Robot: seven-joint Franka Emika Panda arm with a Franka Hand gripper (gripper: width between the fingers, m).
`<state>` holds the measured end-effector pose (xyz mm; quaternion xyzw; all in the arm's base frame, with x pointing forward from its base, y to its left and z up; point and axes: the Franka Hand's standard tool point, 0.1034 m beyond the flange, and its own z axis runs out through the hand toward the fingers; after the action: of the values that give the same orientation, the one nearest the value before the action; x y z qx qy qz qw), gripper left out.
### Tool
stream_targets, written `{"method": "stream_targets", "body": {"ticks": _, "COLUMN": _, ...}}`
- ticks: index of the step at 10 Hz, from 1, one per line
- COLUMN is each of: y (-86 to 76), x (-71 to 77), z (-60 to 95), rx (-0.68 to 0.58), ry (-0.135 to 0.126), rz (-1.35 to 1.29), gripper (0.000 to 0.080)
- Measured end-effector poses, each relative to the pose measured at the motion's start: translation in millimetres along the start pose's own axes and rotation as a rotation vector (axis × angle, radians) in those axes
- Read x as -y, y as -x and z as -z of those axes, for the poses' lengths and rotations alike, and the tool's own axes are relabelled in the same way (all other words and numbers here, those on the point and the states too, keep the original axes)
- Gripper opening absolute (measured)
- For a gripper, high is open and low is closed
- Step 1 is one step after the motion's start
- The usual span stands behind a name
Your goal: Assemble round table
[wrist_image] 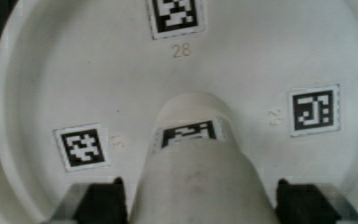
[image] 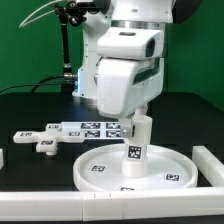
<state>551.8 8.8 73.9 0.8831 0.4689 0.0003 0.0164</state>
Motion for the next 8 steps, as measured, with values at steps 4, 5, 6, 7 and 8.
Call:
{"method": "stream_targets", "body": {"ticks": 4, "y": 1.3, "x": 1.0, "z": -1.4, "rx": -0.024, "ry": -0.029, "rz": -0.291, "gripper": 0.0409}}
{"method": "stream_targets", "body": {"ticks": 5, "y": 1.1, "x": 1.2, "z": -1.5, "rx": -0.024, "ry": -0.031, "rz": -0.358, "gripper": 0.0409}}
{"method": "stream_targets", "body": {"ticks": 6, "y": 0.6, "x": 1.6, "z": -1.6, "rx": -0.025, "ry": -0.034, "rz": -0.429, "gripper": 0.0409}}
{"method": "stream_targets", "body": {"ticks": 7, "y": 0.5, "x": 1.8, "z": -1.7, "rx": -0.024, "ry": -0.035, "rz": -0.480, "gripper": 0.0409}}
{"method": "stream_targets", "body": {"ticks": 8, "y": 0.7, "x": 1.7, "z": -1.8, "rx": -0.026, "ry": -0.040, "rz": -0.536, "gripper": 0.0409}}
